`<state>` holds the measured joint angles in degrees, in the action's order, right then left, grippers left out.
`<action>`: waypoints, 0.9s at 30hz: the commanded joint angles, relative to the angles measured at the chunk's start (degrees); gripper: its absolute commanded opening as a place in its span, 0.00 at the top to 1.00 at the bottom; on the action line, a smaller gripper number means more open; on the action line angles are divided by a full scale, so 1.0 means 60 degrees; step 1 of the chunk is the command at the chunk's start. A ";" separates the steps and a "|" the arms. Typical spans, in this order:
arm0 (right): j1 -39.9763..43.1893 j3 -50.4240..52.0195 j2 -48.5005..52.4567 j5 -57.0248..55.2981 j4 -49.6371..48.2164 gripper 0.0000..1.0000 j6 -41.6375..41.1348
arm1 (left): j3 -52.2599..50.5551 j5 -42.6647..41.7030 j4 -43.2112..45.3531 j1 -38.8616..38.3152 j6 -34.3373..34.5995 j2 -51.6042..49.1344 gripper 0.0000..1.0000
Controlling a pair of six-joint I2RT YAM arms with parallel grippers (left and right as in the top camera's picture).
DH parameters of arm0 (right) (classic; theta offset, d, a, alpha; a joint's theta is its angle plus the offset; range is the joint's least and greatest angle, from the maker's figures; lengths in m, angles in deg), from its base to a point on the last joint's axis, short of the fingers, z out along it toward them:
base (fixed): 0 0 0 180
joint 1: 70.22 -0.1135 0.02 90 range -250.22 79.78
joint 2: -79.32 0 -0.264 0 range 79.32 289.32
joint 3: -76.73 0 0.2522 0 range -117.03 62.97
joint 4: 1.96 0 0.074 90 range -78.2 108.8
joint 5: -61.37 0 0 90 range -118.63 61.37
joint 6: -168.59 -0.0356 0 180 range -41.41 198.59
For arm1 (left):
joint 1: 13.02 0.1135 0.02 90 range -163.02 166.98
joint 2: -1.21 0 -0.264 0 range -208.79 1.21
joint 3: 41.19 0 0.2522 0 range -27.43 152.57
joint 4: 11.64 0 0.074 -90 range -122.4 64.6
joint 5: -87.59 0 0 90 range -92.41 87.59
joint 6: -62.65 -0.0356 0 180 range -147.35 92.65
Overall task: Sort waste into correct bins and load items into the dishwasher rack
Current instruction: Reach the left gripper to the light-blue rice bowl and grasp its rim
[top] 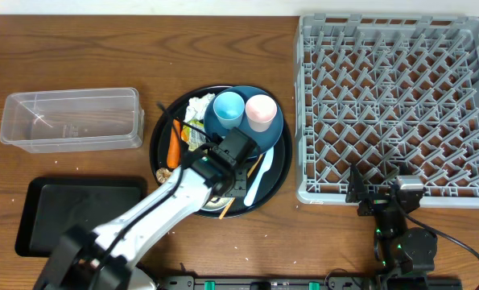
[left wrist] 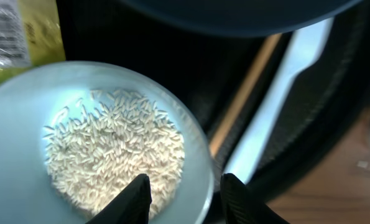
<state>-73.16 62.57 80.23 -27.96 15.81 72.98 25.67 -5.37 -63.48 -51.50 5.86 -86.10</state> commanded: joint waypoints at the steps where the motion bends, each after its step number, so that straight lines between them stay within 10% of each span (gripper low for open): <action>1: -0.0124 0.0015 0.0018 0.0036 0.0040 0.01 0.0087 | -0.0004 0.0175 0.0098 -0.0022 0.0095 -0.0532 0.61; 21: -0.0124 0.0015 0.0018 0.0036 0.0036 0.01 0.0087 | -0.0273 -0.0117 0.0849 -0.0226 0.0091 -0.0991 0.67; 27: -0.0124 0.0015 0.0018 0.0036 0.0036 0.01 0.0087 | -0.0273 -0.0069 0.0900 -0.0226 0.0087 -0.0991 0.91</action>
<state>-73.13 62.57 80.31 -27.96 15.84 72.98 24.67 -6.46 -58.22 -52.81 6.30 -91.61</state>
